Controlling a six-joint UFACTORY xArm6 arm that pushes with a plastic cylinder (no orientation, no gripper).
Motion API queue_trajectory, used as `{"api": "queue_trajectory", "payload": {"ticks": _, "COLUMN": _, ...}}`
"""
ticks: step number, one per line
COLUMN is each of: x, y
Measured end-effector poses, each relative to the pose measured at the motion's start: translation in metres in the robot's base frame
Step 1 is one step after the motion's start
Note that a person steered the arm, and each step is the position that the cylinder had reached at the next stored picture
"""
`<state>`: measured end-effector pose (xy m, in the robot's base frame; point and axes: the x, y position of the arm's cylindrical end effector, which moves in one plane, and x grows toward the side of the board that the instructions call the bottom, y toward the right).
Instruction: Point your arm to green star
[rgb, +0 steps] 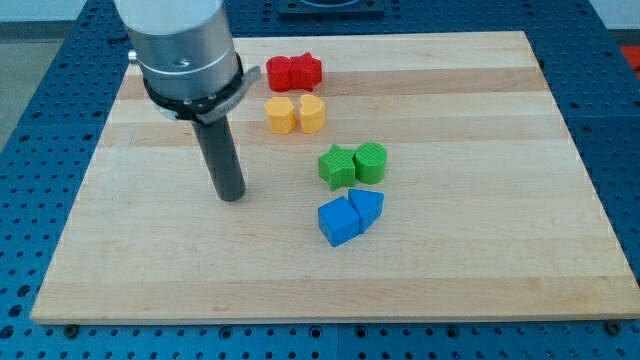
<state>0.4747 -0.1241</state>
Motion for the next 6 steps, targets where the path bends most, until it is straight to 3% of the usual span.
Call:
{"api": "queue_trajectory", "payload": {"ticks": 2, "x": -0.030, "y": 0.006}}
{"api": "queue_trajectory", "payload": {"ticks": 5, "x": 0.027, "y": 0.026}}
{"api": "queue_trajectory", "payload": {"ticks": 6, "x": 0.018, "y": 0.038}}
